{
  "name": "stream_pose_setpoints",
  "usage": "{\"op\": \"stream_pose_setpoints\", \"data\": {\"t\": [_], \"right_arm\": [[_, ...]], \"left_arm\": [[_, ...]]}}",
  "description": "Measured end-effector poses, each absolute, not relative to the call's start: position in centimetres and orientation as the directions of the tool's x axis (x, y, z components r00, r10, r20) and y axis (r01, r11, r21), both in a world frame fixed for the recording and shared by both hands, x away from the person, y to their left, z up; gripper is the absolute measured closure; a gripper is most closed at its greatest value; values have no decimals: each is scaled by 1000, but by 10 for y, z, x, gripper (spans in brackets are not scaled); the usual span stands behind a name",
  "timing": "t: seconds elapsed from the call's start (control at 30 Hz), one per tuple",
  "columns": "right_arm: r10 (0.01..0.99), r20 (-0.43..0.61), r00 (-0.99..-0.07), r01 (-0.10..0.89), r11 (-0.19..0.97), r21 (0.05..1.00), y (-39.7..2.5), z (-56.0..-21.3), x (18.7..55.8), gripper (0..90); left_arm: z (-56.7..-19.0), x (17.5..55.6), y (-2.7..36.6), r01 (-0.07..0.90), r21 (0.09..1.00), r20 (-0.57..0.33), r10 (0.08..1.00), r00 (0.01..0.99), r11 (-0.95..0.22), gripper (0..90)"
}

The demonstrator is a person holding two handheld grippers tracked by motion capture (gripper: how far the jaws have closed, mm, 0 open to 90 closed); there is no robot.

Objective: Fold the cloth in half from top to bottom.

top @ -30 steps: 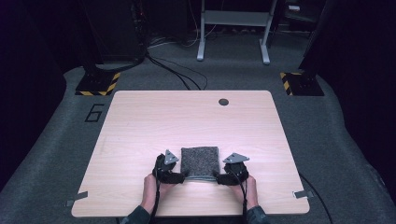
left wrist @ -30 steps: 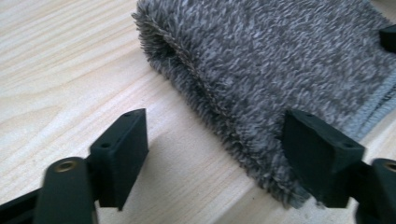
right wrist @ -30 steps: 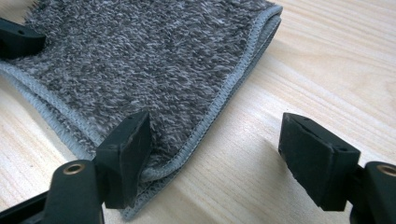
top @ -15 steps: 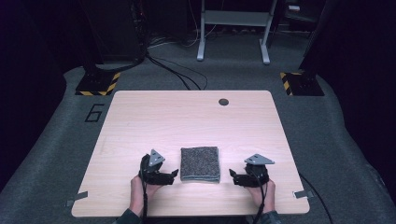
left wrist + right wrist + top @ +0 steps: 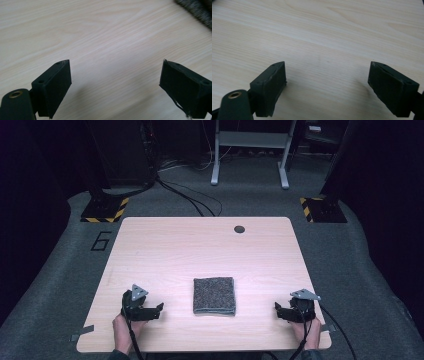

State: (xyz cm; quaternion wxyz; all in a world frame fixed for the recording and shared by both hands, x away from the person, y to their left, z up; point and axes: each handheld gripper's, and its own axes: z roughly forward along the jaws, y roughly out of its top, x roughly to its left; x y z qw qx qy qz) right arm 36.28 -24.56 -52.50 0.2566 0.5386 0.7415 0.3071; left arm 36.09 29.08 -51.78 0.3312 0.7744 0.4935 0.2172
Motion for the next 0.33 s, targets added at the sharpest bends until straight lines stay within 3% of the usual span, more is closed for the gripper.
{"op": "stream_pose_setpoints", "data": {"t": [0.33], "right_arm": [[964,-12,-265,651,188,736,-258,-529,373,73]], "left_arm": [[-531,364,306,637,734,3,939,344,-236,67]]}}
